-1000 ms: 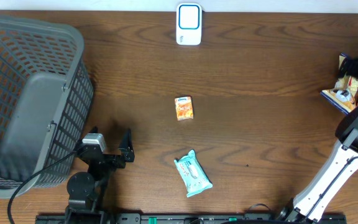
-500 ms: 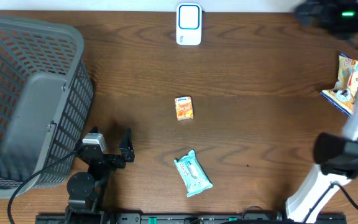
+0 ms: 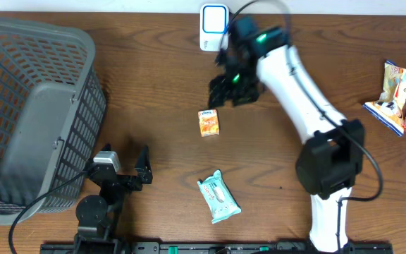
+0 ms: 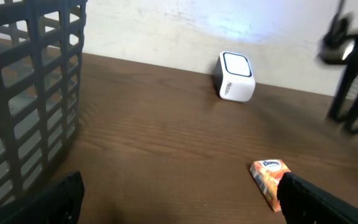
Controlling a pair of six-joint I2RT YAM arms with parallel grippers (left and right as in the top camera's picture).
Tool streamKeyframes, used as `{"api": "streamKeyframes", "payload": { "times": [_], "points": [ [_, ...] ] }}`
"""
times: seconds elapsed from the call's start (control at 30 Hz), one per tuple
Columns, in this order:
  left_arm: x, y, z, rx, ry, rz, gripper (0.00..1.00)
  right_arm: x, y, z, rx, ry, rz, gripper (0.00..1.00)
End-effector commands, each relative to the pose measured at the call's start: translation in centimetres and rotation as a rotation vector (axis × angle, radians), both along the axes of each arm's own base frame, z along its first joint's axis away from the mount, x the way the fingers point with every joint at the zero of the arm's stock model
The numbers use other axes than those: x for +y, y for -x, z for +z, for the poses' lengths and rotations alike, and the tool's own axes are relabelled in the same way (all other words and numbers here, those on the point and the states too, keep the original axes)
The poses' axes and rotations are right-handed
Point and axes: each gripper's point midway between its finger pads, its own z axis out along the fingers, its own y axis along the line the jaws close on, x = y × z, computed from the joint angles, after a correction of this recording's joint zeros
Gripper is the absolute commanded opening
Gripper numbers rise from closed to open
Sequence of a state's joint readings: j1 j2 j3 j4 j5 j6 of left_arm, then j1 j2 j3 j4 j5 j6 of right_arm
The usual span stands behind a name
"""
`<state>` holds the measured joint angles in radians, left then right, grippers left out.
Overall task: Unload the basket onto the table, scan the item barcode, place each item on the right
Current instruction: 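Reach the right gripper to the Kleenex pack and grasp it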
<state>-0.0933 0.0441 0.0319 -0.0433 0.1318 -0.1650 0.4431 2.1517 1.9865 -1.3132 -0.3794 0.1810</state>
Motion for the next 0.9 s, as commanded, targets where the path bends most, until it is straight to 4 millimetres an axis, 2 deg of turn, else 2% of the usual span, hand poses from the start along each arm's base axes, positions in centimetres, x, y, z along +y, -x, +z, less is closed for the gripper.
{"api": "streamKeyframes", "payload": {
  "times": [0.0,0.17,0.27,0.3,0.4,0.43,0.5,0.53,0.63,0.7,0.8,0.87],
  "points": [
    [0.0,0.0,-1.7,0.043,0.010,-0.001,0.98,0.0,1.3,-4.2,0.054,0.062,-0.045,0.67],
    [0.0,0.0,-1.7,0.043,0.010,-0.001,0.98,1.3,1.9,-10.1,0.009,0.028,-0.033,0.64],
    [0.0,0.0,-1.7,0.043,0.010,-0.001,0.98,1.4,2.2,-12.3,-0.016,0.013,-0.029,0.57],
    [0.0,0.0,-1.7,0.043,0.010,-0.001,0.98,1.3,2.4,-13.0,-0.018,0.007,-0.029,0.52],
    [0.0,0.0,-1.7,0.043,0.010,-0.001,0.98,1.3,2.9,-14.2,-0.024,-0.011,-0.027,0.41],
    [0.0,0.0,-1.7,0.043,0.010,-0.001,0.98,1.5,3.0,-14.4,-0.024,-0.022,-0.025,0.33],
    [0.0,0.0,-1.7,0.043,0.010,-0.001,0.98,1.4,3.1,-14.6,-0.022,-0.024,-0.023,0.07],
    [0.0,0.0,-1.7,0.043,0.010,-0.001,0.98,1.4,3.2,-14.5,-0.021,-0.026,-0.013,0.01],
    [0.0,0.0,-1.7,0.043,0.010,-0.001,0.98,2.2,3.7,-13.1,0.006,-0.108,0.034,0.01],
    [0.0,0.0,-1.7,0.043,0.010,-0.001,0.98,2.7,4.1,-11.0,0.048,-0.211,0.066,0.01],
    [0.0,0.0,-1.7,0.043,0.010,-0.001,0.98,4.0,4.7,-5.0,0.094,-0.515,0.163,0.01],
    [0.0,0.0,-1.7,0.043,0.010,-0.001,0.98,4.4,5.2,0.0,0.075,-0.804,0.252,0.01]
  ]
}}
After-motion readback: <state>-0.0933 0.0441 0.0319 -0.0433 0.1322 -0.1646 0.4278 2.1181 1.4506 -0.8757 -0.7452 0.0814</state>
